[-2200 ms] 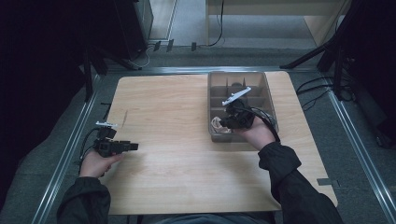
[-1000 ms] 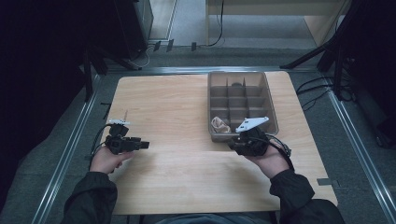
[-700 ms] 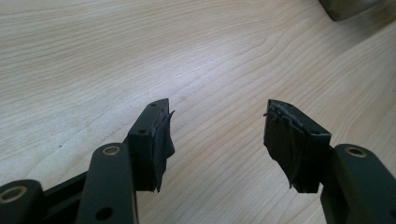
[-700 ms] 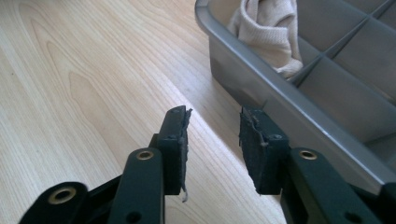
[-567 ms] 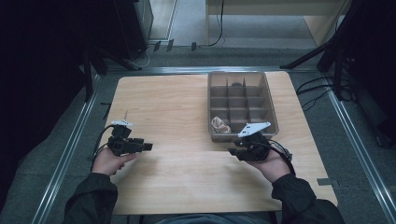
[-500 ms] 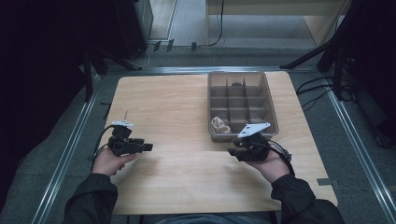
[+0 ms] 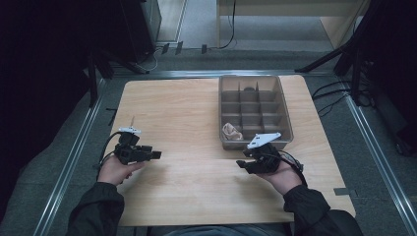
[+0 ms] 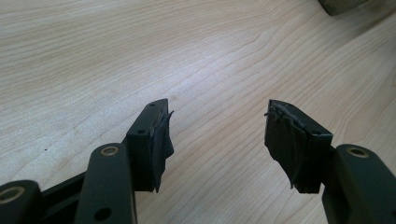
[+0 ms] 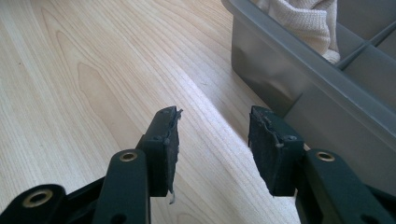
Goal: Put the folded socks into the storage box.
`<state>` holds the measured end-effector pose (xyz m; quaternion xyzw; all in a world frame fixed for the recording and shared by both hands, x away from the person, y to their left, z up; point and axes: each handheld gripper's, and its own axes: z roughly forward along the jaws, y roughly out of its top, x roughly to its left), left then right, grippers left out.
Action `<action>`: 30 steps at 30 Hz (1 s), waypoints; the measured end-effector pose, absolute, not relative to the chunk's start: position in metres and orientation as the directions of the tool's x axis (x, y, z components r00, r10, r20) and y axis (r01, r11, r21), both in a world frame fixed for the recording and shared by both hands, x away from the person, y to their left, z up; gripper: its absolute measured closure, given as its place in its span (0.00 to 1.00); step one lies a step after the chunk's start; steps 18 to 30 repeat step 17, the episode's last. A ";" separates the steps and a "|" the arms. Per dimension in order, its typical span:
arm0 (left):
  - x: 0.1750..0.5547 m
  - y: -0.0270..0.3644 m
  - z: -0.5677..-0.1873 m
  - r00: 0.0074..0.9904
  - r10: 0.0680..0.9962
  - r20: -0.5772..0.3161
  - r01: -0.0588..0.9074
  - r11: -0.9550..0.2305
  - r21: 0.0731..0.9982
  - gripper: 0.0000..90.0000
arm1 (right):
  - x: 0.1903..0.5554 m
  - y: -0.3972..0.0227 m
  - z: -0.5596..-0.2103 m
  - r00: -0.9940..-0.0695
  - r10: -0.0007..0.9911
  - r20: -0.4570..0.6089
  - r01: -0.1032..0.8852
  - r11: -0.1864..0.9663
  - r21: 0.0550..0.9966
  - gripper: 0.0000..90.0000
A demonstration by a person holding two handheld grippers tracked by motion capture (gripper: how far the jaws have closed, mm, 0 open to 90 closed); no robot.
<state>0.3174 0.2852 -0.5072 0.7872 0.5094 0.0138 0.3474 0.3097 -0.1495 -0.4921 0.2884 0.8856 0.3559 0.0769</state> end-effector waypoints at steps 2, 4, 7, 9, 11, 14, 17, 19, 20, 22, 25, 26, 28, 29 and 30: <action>0.317 0.285 -0.507 0.481 0.812 -0.332 0.793 -0.240 0.561 0.44 | 0.310 -0.150 -0.492 -0.823 0.564 0.070 0.456 0.581 0.674 0.59; 0.317 0.285 -0.507 0.480 0.812 -0.331 0.793 -0.241 0.559 0.44 | 0.310 -0.150 -0.493 -0.824 0.562 0.071 0.454 0.582 0.675 0.58; 0.317 0.286 -0.507 0.479 0.813 -0.330 0.793 -0.240 0.560 0.44 | 0.311 -0.150 -0.493 -0.826 0.558 0.079 0.457 0.581 0.674 0.58; 0.317 0.286 -0.507 0.479 0.813 -0.331 0.793 -0.239 0.560 0.44 | 0.310 -0.150 -0.493 -0.827 0.557 0.079 0.456 0.582 0.673 0.58; 0.317 0.286 -0.508 0.480 0.813 -0.331 0.794 -0.242 0.557 0.44 | 0.311 -0.150 -0.493 -0.827 0.557 0.079 0.456 0.582 0.673 0.58; 0.317 0.284 -0.508 0.485 0.811 -0.328 0.792 -0.248 0.557 0.43 | 0.311 -0.151 -0.492 -0.825 0.560 0.077 0.456 0.579 0.676 0.57; 0.317 0.284 -0.508 0.488 0.810 -0.326 0.790 -0.250 0.559 0.43 | 0.312 -0.152 -0.492 -0.824 0.561 0.083 0.458 0.572 0.680 0.57; 0.317 0.284 -0.508 0.488 0.810 -0.326 0.790 -0.250 0.559 0.43 | 0.312 -0.152 -0.492 -0.824 0.561 0.083 0.458 0.572 0.680 0.57; 0.317 0.284 -0.508 0.488 0.810 -0.326 0.790 -0.250 0.559 0.43 | 0.312 -0.152 -0.492 -0.824 0.561 0.083 0.458 0.572 0.680 0.57; 0.317 0.284 -0.508 0.488 0.810 -0.326 0.790 -0.250 0.559 0.43 | 0.312 -0.152 -0.492 -0.824 0.561 0.083 0.458 0.572 0.680 0.57; 0.317 0.284 -0.508 0.488 0.810 -0.326 0.790 -0.250 0.559 0.43 | 0.312 -0.152 -0.492 -0.824 0.561 0.083 0.458 0.572 0.680 0.57; 0.317 0.284 -0.508 0.488 0.810 -0.326 0.790 -0.250 0.559 0.43 | 0.312 -0.152 -0.492 -0.824 0.561 0.083 0.458 0.572 0.680 0.57; 0.317 0.284 -0.508 0.488 0.810 -0.326 0.790 -0.250 0.559 0.43 | 0.312 -0.152 -0.492 -0.824 0.561 0.083 0.458 0.572 0.680 0.57; 0.317 0.284 -0.508 0.488 0.810 -0.326 0.790 -0.250 0.559 0.43 | 0.312 -0.152 -0.492 -0.824 0.561 0.083 0.458 0.572 0.680 0.57; 0.317 0.284 -0.508 0.488 0.810 -0.326 0.790 -0.250 0.559 0.43 | 0.312 -0.152 -0.492 -0.824 0.561 0.083 0.458 0.572 0.680 0.57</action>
